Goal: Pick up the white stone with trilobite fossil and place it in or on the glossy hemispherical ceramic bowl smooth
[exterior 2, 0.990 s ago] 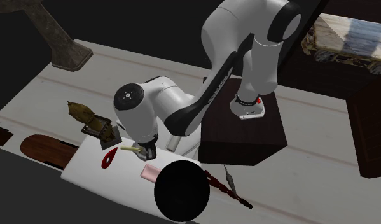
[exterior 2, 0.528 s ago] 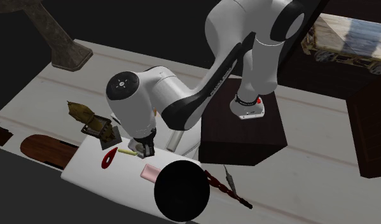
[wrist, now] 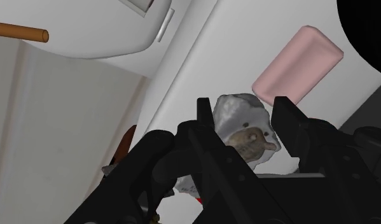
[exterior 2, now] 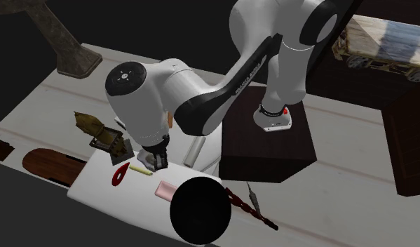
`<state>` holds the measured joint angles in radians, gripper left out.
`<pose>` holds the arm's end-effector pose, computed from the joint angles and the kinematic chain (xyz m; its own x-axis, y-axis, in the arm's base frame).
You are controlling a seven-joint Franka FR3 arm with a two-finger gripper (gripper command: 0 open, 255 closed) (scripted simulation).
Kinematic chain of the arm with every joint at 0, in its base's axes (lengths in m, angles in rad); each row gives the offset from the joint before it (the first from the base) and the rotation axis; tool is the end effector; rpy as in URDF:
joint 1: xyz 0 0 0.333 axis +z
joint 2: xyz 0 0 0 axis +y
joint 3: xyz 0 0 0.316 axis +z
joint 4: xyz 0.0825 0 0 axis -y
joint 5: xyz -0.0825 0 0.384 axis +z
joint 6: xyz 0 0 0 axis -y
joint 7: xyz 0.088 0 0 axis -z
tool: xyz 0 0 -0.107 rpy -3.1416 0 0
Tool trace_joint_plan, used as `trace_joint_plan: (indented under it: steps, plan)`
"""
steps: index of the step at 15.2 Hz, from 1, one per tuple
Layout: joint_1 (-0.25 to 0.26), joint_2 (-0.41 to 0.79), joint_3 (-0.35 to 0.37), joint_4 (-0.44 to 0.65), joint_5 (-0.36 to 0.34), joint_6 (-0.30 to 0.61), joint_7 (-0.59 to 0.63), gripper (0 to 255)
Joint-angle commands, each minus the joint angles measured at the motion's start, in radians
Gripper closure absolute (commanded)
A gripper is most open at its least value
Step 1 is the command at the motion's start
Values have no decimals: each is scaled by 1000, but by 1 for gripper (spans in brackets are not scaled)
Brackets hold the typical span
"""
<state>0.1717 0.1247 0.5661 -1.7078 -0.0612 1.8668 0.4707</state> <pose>0.4582 0.3901 0.5237 0.9608 0.2735 0.0449 0.2750 -0.9609 -0.0311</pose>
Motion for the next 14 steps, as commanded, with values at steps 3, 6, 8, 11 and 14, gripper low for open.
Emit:
trace_joint_plan:
  steps: [3,6,8,11,14]
  plan:
    - [1,-3,1,50,2,-53,-1,255]
    - [3,-1,2,94,1,-94,-1,255]
    - [5,3,3,124,0,-122,0,255]
    - [7,7,4,159,-3,-153,2,255]
    - [44,-4,32,146,-3,-151,67,255]
